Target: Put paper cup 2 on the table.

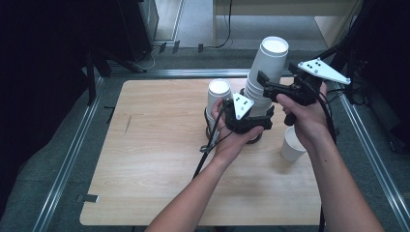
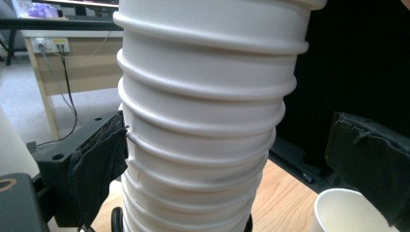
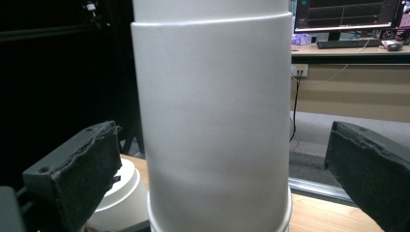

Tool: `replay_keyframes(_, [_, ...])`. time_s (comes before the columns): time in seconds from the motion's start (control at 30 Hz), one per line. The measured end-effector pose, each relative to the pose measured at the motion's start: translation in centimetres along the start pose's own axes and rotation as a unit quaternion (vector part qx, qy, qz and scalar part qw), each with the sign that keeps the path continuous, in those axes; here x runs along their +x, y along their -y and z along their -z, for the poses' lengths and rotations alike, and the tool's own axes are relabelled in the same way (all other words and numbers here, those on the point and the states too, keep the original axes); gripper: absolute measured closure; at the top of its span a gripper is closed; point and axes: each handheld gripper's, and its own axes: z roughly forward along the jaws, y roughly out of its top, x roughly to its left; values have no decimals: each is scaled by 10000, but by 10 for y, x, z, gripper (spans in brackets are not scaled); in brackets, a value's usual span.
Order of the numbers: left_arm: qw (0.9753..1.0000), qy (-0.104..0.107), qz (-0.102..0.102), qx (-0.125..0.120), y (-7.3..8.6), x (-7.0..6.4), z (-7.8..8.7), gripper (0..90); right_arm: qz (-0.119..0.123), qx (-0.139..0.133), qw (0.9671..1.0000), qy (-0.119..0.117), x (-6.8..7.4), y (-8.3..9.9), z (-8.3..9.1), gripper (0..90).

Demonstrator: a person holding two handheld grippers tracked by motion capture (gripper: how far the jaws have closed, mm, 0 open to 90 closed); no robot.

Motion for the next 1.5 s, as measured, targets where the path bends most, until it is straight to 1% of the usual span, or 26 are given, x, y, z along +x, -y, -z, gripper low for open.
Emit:
replay_keyframes(0.03, [10000,0,0,0,0,0,0,34,0,0,10000,0,0,0,0,3])
replay_keyframes(0.07, [10000,-75,46,-20,-1,1,-1,51,-49,-13,10000,-47,-1,0,0,22])
replay_keyframes(0.13, [9999,-114,50,-18,-2,1,-3,55,-40,-12,10000,-73,-2,0,-1,30])
replay_keyframes(0.17, [9998,-202,28,-5,-2,-1,-5,54,-1,7,10000,-72,-1,0,-2,32])
replay_keyframes(0.2, [9998,-202,28,-5,-2,-1,-5,54,-1,7,10000,-72,-1,0,-2,32])
replay_keyframes(0.23, [9996,-267,-35,12,-1,-2,-7,54,-20,55,9999,-89,-1,1,-5,32])
replay_keyframes(0.27, [9991,-397,-166,26,-1,-4,-10,54,-78,76,9999,-120,-2,1,-7,31])
replay_keyframes(0.3, [9988,-449,-180,28,0,-5,-11,53,-126,78,9998,-158,-2,2,-10,34])
replay_keyframes(0.33, [9987,-475,-160,70,0,-5,-12,53,-158,94,9996,-225,-2,2,-11,37])
replay_keyframes(0.37, [9987,-475,-160,70,0,-5,-12,53,-158,94,9996,-225,-2,2,-11,37])
replay_keyframes(0.4, [9986,-499,-130,95,0,-4,-14,53,-190,87,9993,-303,-2,2,-15,43])
replay_keyframes(0.43, [9981,-589,-166,101,0,-6,-16,53,-156,86,9993,-321,-2,2,-16,45])
replay_keyframes(0.5, [9978,-625,-196,126,0,-8,-19,31,-71,100,9995,-293,-1,2,-18,61])
replay_keyframes(0.53, [9978,-625,-196,126,0,-8,-19,27,-71,100,9995,-293,-1,2,-18,61])
replay_keyframes(0.6, [9972,-710,-157,161,-1,-10,-21,22,-129,98,9994,-304,-3,2,-22,82])
replay_keyframes(0.67, [9970,-733,-160,195,-1,-10,-22,22,-182,104,9993,-309,-4,2,-24,93])
replay_keyframes(0.7, [9970,-747,-120,187,-2,-10,-23,24,-223,176,9991,-310,-5,3,-27,118])
replay_keyframes(0.8, [9970,-738,-101,192,-2,-10,-23,27,-261,204,9987,-394,-8,4,-30,117])
replay_keyframes(0.87, [9972,-719,-108,189,-2,-9,-22,30,-231,226,9986,-413,-8,4,-30,120])
replay_keyframes(0.93, [9972,-707,-182,180,-1,-9,-22,33,-220,251,9984,-454,-9,4,-29,120])
replay_keyframes(1.03, [9974,-671,-198,170,-1,-8,-20,39,-179,292,9980,-528,-11,4,-28,120])
replay_keyframes(1.13, [9974,-648,-271,154,0,-7,-19,48,-164,336,9975,-604,-13,4,-29,114])
replay_keyframes(1.2, [9974,-646,-299,146,1,-7,-19,54,-183,460,9964,-686,-15,4,-30,104])
replay_keyframes(1.23, [9974,-643,-301,144,1,-7,-18,56,-175,471,9962,-707,-16,5,-31,103])
replay_keyframes(1.37, [9975,-629,-286,143,1,-6,-18,60,3,431,9970,-642,-13,7,-32,105])
replay_keyframes(1.5, [9976,-615,-288,141,1,-6,-18,63,-47,462,9971,-608,-12,7,-32,110])
